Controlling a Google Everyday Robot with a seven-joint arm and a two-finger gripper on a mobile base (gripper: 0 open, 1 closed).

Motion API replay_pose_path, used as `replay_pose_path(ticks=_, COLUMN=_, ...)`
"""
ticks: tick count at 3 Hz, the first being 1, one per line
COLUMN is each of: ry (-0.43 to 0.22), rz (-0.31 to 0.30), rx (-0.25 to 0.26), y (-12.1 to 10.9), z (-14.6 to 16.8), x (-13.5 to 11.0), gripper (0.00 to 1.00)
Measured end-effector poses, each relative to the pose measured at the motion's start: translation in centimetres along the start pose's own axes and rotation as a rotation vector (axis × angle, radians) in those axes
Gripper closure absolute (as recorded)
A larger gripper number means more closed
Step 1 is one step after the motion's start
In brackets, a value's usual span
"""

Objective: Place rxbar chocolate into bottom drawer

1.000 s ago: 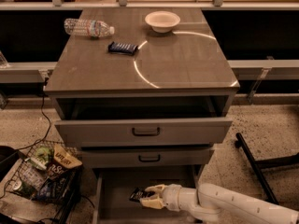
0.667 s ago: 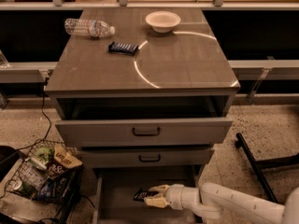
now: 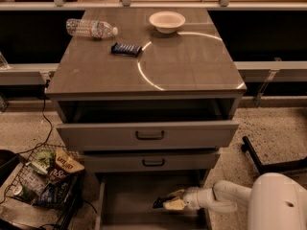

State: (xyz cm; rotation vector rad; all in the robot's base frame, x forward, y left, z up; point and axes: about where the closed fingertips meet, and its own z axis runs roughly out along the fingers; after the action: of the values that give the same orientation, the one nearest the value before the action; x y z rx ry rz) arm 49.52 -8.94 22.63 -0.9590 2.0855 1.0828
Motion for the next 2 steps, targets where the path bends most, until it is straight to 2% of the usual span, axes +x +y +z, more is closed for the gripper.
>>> replay_pose_path(ticks=1, ry=0.004, rz=-0.011, rx=0.02, y=-1.64, z=-0.73, x=-0.07, gripper=0.82)
replay_pose_path(ticks=2, ry=0.004, rz=-0.01, rx=0.014, y=-1.35, z=-0.46, x=-0.04, gripper=0.6)
